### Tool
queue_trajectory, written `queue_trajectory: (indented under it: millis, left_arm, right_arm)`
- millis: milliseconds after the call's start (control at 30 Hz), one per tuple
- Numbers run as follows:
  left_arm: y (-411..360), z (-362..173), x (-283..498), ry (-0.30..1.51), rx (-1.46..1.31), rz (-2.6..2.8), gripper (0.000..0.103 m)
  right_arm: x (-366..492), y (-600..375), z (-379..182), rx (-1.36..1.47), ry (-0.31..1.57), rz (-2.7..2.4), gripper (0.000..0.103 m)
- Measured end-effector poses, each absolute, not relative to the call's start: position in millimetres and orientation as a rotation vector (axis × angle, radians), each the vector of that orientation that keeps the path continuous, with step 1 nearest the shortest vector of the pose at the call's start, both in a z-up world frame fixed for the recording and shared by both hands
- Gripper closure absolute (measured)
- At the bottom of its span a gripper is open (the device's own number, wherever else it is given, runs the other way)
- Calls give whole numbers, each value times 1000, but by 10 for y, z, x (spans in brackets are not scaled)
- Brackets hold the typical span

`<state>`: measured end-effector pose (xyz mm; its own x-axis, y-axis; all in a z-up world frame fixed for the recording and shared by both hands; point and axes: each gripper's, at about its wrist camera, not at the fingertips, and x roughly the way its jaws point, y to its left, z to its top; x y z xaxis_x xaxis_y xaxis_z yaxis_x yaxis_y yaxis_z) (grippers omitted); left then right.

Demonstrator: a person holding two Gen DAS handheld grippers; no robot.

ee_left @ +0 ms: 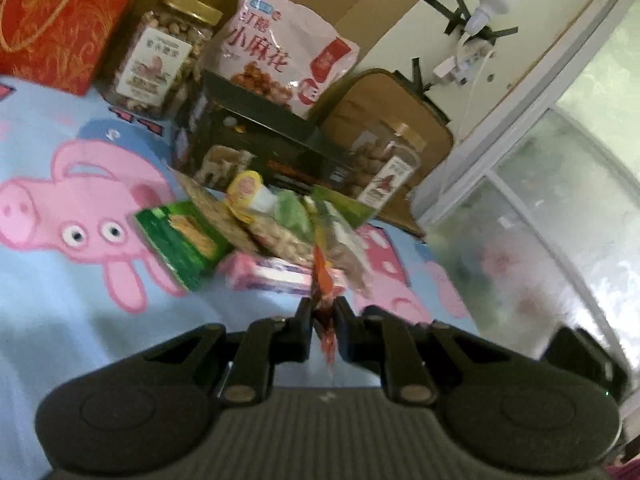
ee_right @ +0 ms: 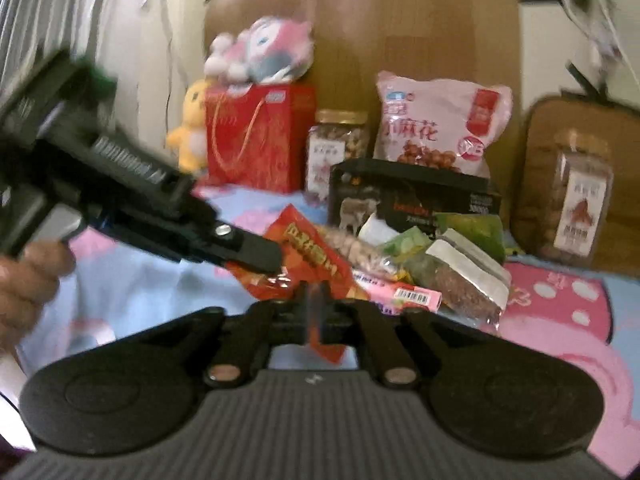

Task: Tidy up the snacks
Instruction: 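Carry the orange packet with the left tool into the black box and release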

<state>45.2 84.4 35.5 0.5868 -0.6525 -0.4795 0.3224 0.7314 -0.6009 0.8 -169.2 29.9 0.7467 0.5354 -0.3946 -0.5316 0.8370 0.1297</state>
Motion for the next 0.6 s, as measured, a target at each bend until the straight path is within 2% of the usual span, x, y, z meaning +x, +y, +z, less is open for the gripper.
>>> queue_trajectory:
  millis: [33,167,233,333,467,500,600]
  left_arm:
    - [860,320,474,755,-482,-577,91]
    - [992,206,525,762,-505,-537,91]
    - [1060,163,557,765,-518,-526,91]
    - [1127,123,580,768,-518,-517,90]
    - [1163,100,585,763,-499,-519,90]
    - [1164,90,586,764,-496,-518,90]
    - [1184,74,581,760,-501,-525,90]
  right_arm:
    - [112,-1779,269,89,487,603,37]
    - [447,-1958,85,275,669,629,38]
    - [465,-1943,40,269,673,641,37]
    - [435,-1785,79,162,659,656,28]
    - [421,-1509,98,33,652,733,24]
    - [442,-1447,95,1,645,745,20]
    - [459,-1191,67,-122,630,768,16]
